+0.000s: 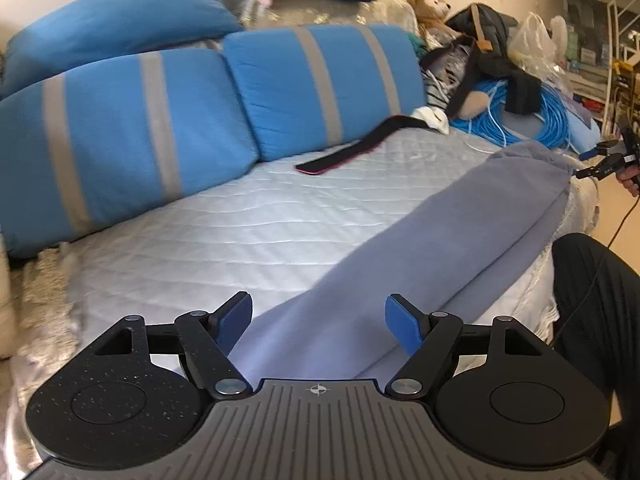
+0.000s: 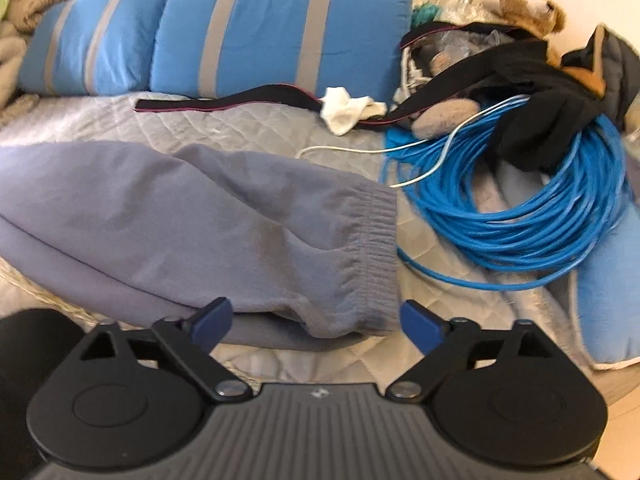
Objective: Fold clothes
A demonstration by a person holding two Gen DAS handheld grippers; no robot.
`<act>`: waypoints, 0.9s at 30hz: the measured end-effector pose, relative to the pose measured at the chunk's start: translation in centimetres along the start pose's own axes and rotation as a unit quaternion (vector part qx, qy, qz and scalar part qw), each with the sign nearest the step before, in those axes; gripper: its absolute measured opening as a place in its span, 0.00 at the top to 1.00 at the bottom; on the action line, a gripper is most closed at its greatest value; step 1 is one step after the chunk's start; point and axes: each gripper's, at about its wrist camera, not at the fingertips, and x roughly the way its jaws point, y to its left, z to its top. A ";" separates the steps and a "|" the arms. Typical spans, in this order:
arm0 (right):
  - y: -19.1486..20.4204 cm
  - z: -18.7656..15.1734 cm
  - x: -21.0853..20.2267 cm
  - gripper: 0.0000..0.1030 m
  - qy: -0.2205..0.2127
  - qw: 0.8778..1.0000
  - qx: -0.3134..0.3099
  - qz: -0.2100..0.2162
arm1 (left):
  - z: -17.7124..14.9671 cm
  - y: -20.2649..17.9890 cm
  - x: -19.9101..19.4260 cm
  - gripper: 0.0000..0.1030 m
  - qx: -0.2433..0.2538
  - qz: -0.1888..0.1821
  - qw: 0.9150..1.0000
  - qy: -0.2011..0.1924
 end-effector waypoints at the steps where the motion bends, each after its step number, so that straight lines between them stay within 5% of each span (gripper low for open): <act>1: 0.2 -0.2 0.0 0.03 0.000 1.000 -0.010 -0.014 | 0.4 -1.0 0.7 0.29 0.005 -0.002 1.000 0.000; 5: 1.6 -1.0 0.6 0.03 0.007 0.992 -0.087 -0.094 | 1.6 -5.2 3.2 0.29 0.034 -0.014 0.999 -0.006; 9: 4.1 -1.8 1.6 0.04 0.010 0.963 -0.215 -0.159 | 2.7 -8.8 5.7 0.29 0.056 -0.038 0.998 -0.009; 12: 5.7 -2.3 2.4 0.12 0.010 0.941 -0.297 -0.165 | 3.4 -11.2 7.2 0.29 0.073 -0.055 0.996 -0.013; 17: 6.9 -2.4 3.8 0.58 0.014 0.904 -0.395 -0.165 | 4.2 -14.5 8.9 0.29 0.101 -0.079 0.992 -0.018; 18: 7.1 -2.2 4.0 0.79 0.014 0.896 -0.413 -0.166 | 4.3 -15.4 9.2 0.29 0.113 -0.077 0.990 -0.020; 21: 7.1 -0.7 4.0 0.91 -0.006 0.876 -0.449 -0.175 | 4.7 -17.9 10.1 0.29 0.154 -0.064 0.986 -0.025; 27: 6.5 5.3 3.0 0.93 -0.049 0.873 -0.448 -0.188 | 5.1 -22.3 12.0 0.29 0.228 -0.024 0.972 -0.044</act>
